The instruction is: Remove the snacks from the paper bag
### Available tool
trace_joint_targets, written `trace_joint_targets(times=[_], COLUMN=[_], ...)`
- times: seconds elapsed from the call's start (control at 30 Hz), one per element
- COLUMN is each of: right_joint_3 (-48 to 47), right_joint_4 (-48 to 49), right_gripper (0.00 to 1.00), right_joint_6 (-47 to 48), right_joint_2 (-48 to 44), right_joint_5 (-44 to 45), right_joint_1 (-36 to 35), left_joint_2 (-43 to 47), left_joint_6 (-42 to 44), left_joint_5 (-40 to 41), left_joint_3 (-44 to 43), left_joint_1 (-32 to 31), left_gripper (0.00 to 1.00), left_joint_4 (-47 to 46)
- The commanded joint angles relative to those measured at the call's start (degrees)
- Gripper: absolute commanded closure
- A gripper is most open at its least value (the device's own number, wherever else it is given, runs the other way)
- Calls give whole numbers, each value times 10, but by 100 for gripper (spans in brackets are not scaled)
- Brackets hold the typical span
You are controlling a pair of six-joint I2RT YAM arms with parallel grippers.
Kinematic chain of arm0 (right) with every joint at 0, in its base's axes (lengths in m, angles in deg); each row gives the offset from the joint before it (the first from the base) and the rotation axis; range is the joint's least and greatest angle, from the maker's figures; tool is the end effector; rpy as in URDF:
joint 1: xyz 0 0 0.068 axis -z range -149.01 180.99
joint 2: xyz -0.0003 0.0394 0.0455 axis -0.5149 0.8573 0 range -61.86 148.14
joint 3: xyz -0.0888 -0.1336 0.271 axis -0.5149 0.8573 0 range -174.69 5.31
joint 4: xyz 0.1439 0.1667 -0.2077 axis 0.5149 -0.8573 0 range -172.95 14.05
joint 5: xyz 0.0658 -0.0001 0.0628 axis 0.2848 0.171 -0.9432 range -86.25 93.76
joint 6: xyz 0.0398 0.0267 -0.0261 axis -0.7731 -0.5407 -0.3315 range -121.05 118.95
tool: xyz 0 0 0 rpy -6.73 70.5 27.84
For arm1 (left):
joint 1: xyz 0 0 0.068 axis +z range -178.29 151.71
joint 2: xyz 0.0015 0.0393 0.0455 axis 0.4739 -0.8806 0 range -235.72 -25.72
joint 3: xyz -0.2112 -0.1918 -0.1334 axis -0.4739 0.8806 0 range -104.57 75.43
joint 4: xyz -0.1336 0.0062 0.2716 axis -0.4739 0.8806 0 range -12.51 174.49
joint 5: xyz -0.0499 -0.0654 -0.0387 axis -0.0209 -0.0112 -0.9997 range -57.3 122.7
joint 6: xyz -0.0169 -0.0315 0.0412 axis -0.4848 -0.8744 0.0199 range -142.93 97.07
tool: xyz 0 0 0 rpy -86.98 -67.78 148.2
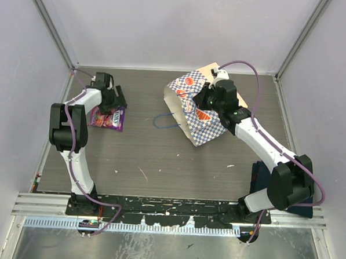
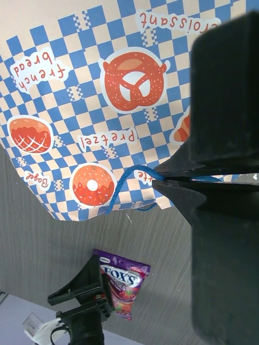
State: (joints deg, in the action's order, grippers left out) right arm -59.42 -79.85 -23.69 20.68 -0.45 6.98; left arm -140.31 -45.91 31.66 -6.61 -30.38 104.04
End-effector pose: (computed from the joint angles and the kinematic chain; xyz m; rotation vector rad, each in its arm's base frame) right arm 0.3423 0.1554 0.3463 -0.0737 1.9967 0.6038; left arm 0.4798 -0.0183 0.1934 -0.4673 2.5710 -0.1800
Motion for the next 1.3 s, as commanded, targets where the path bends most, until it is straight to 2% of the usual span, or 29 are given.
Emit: trace_joint_targets(times=[0.0,0.07,0.17,0.3,0.4,0.47,0.53,0.6,0.63,0.73,0.8,0.97,1.27], right_joint_3=[-38,-42,-45,-54,-60,-64,-66,-67,-67,-63,-65,-67,-69], right_joint_4=[12,9,6,0,-1,-3,-5,-6,-5,2,5,11,9], right_gripper=[99,99,99,99,99,99,99,99,99,99,99,98,98], right_joint_6=[16,19,22,27,28,29,32,33,34,38,43,46,46], right_joint_2=[-6,-6,-5,-5,-5,-5,-6,-7,-8,-9,-9,-1,-1], right_joint_5=[17,17,7,-5,-12,-18,-21,-23,-33,-58,-82,-134,-156], right_joint_1=[0,0,1,4,5,5,5,5,5,6,6,6,5], left_joint_2=[-51,-74,-103,-136,-135,-130,-115,-91,-60,-41,-35,-45,-88], left_joint_6=[-147,-216,-296,-292,-258,-203,-151,-94,-16,94,190,357,496], left_joint_5=[-100,-132,-161,-184,-166,-159,-159,-141,-102,-39,-14,101,-34], left_joint_3=[-12,-5,-10,-117,-199,-247,-270,-271,-266,-258,-232,-172,-176], left_joint_1=[31,48,63,58,57,57,57,57,57,57,53,39,6], left_gripper=[15,16,24,25,21,15,0,2,2,2,2,2,2], left_joint_4=[-88,-139,-217,-176,-122,-78,-50,-29,1,19,5,-63,-39])
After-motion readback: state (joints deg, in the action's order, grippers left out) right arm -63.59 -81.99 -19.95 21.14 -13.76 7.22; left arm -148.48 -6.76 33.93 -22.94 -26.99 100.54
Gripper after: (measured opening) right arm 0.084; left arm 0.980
